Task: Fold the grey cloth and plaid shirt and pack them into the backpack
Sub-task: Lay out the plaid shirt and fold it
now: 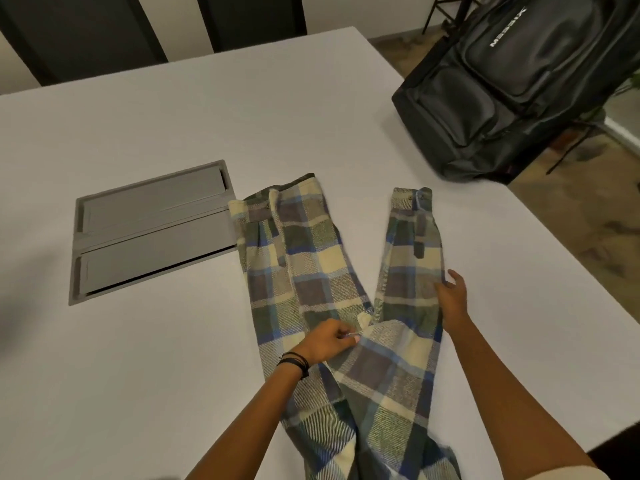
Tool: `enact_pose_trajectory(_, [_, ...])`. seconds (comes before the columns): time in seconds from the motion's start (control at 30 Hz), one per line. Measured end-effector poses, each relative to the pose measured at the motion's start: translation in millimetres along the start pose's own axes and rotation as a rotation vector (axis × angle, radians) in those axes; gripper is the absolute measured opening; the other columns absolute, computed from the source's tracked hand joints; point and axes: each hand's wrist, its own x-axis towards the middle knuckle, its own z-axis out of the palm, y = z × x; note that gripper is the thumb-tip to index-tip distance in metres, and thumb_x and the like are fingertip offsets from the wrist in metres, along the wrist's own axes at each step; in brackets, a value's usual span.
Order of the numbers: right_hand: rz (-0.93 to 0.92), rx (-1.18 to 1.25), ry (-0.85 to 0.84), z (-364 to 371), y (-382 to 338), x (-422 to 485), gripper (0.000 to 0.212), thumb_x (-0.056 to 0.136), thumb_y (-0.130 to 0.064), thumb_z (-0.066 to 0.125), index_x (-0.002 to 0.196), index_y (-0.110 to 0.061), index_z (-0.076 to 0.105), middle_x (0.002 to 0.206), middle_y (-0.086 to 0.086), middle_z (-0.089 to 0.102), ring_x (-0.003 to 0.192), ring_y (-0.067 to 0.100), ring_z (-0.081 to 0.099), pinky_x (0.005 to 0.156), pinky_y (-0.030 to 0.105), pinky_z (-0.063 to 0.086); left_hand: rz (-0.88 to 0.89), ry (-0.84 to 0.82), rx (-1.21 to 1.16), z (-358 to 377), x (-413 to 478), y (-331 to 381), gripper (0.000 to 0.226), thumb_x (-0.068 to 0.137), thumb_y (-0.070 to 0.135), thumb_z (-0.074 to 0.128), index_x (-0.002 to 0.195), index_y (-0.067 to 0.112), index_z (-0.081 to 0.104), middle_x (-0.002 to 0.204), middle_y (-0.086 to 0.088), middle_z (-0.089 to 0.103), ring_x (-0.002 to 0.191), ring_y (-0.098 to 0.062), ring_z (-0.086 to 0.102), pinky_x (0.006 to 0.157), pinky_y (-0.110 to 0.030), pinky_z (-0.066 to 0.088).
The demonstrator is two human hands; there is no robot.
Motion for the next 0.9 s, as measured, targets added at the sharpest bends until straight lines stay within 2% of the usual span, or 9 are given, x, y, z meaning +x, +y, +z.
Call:
enact_pose_trajectory(0.1, [0.099, 0.059, -0.172, -5.9, -4.0, 1.4, 0.041, 0.095, -0.018, 0.051, 0.135, -0.009, 0.043, 0.131, 0.011, 0.052, 0.109, 0.03, 0.056, 0.075, 0.032, 0.053, -0.037, 0.025, -0.021, -2.2, -2.8, 7.0, 0.05, 0.096, 0.043, 0.042, 0.052, 0.018, 0.037, 0.05, -0.002, 0.03, 0.043, -0.014, 0.027, 0.045, -0.021, 0.027])
enact_pose_trajectory(0.23, [0.153, 0.141, -0.296, -5.3, -19.8, -3.3, 0.033, 0.097, -0.018, 0.045, 0.125, -0.001, 0.051, 0.112, 0.01, 0.059, 0.088, 0.017, 0.059, 0.058, 0.016, 0.055, -0.021, -0.062, 0.056, -6.4, -3.4, 9.6, 0.047, 0.096, 0.035, 0.045, 0.052, 0.022, 0.036, 0.05, 0.003, 0.032, 0.042, -0.009, 0.029, 0.047, -0.019, 0.027])
enact_pose_trajectory(0.33, [0.151, 0.097, -0.331, -1.5, -29.0, -2.6, 0.035, 0.095, -0.016, 0.05, 0.125, 0.001, 0.052, 0.113, 0.013, 0.06, 0.086, 0.018, 0.06, 0.056, 0.017, 0.055, -0.056, -0.122, 0.081, -10.3, -2.6, 1.3, 0.042, 0.089, 0.021, 0.055, 0.049, 0.022, 0.04, 0.043, 0.009, 0.033, 0.04, -0.007, 0.026, 0.048, -0.021, 0.028])
enact_pose_trajectory(0.43, [0.148, 0.025, -0.301, 3.4, -31.7, 2.0, 0.035, 0.094, -0.01, 0.05, 0.125, 0.005, 0.051, 0.111, 0.017, 0.058, 0.082, 0.022, 0.059, 0.054, 0.019, 0.054, -0.118, -0.209, 0.137, -17.1, -6.0, -3.9, 0.042, 0.086, 0.022, 0.059, 0.048, 0.021, 0.042, 0.033, 0.012, 0.033, 0.039, -0.005, 0.027, 0.048, -0.018, 0.028])
enact_pose_trajectory(0.57, [0.167, -0.045, -0.255, 5.9, -28.9, 6.5, 0.035, 0.093, -0.009, 0.051, 0.125, 0.005, 0.051, 0.124, 0.022, 0.055, 0.1, 0.031, 0.053, 0.064, 0.028, 0.05, -0.134, -0.272, 0.121, -27.0, -5.6, -6.1, 0.023, 0.09, 0.025, 0.058, 0.069, 0.015, 0.06, 0.054, 0.006, 0.045, 0.046, -0.004, 0.037, 0.048, -0.011, 0.036])
enact_pose_trajectory(0.63, [0.175, -0.075, -0.239, 6.4, -26.6, 9.2, 0.035, 0.094, -0.012, 0.051, 0.125, 0.004, 0.05, 0.127, 0.021, 0.054, 0.101, 0.03, 0.051, 0.069, 0.03, 0.049, -0.116, -0.222, 0.069, -28.3, -1.0, -3.5, 0.022, 0.092, 0.029, 0.056, 0.075, 0.017, 0.063, 0.06, 0.004, 0.049, 0.045, -0.001, 0.042, 0.048, -0.01, 0.038])
enact_pose_trajectory(0.73, [0.178, -0.091, -0.218, 8.6, -23.8, 13.3, 0.036, 0.095, -0.014, 0.05, 0.127, 0.001, 0.048, 0.129, 0.02, 0.052, 0.106, 0.033, 0.052, 0.079, 0.035, 0.049, -0.142, -0.076, -0.049, -24.7, 9.8, 5.9, 0.027, 0.094, 0.032, 0.051, 0.082, 0.012, 0.064, 0.072, 0.001, 0.059, 0.059, -0.007, 0.055, 0.054, -0.015, 0.047])
enact_pose_trajectory(0.83, [0.168, -0.09, -0.143, 11.2, -22.5, 17.6, 0.045, 0.094, -0.015, 0.052, 0.136, -0.005, 0.039, 0.137, 0.02, 0.045, 0.119, 0.038, 0.048, 0.095, 0.043, 0.045, -0.114, 0.051, -0.057, -20.2, 24.0, 19.5, 0.032, 0.095, 0.03, 0.049, 0.104, 0.003, 0.062, 0.091, -0.006, 0.061, 0.076, -0.017, 0.058, 0.069, -0.029, 0.051])
enact_pose_trajectory(0.9, [0.17, -0.052, -0.106, 12.4, -23.3, 21.4, 0.05, 0.094, -0.014, 0.052, 0.14, -0.007, 0.032, 0.14, 0.02, 0.041, 0.122, 0.039, 0.046, 0.097, 0.044, 0.044, -0.099, 0.106, -0.022, -16.9, 34.0, 27.8, 0.034, 0.095, 0.028, 0.05, 0.116, 0.003, 0.059, 0.105, -0.008, 0.062, 0.093, -0.021, 0.058, 0.083, -0.032, 0.048])
